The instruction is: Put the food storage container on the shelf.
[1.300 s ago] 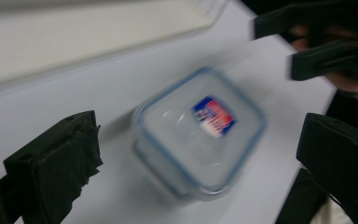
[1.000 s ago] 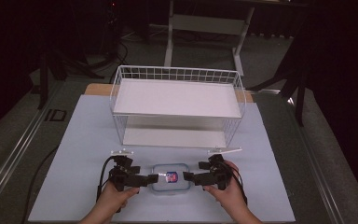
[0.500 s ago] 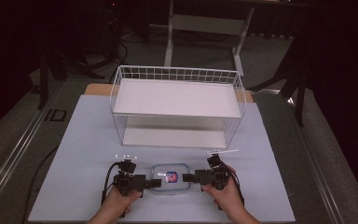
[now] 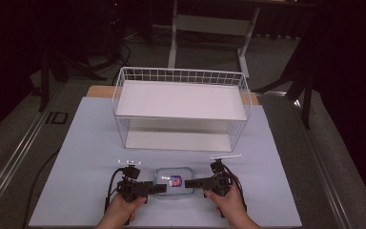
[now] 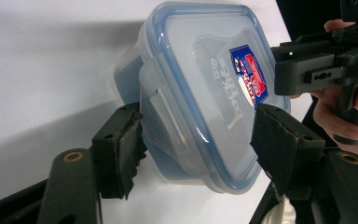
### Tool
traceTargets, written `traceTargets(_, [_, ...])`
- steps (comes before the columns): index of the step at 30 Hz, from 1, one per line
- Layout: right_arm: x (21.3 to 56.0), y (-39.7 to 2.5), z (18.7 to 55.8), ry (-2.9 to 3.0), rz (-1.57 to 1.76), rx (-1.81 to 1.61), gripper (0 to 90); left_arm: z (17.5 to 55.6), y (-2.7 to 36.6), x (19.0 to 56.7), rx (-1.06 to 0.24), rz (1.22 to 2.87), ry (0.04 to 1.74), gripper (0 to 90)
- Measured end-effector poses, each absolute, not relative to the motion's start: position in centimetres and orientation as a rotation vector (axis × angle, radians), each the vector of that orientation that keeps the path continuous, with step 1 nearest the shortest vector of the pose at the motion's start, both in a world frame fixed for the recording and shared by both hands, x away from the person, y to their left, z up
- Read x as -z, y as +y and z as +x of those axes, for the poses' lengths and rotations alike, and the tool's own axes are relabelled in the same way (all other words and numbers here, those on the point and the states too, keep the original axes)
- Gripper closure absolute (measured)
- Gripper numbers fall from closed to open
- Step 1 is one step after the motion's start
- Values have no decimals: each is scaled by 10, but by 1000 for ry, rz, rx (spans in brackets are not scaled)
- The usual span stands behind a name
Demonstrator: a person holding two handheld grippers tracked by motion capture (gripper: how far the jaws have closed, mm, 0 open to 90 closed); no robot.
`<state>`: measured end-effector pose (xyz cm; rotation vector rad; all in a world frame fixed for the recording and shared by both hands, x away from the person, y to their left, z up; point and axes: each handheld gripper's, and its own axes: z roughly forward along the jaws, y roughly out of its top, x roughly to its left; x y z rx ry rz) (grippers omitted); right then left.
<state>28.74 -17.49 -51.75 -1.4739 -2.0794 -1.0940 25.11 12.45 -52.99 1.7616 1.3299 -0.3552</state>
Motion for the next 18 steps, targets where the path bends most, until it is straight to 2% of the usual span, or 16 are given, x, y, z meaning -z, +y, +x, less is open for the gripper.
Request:
traceTargets(7, [513,-171,282,-2116,-1511,1104,423,250,122,525,344,1787,1346,375])
traceTargets(10, [510,-168,279,-2128,-1506,1097,429,248,123,521,345,1750,1376,444])
traceTargets(18, [503,-165,268,-2206,-1506,1107,431,243,117,513,289,1780,1391,445])
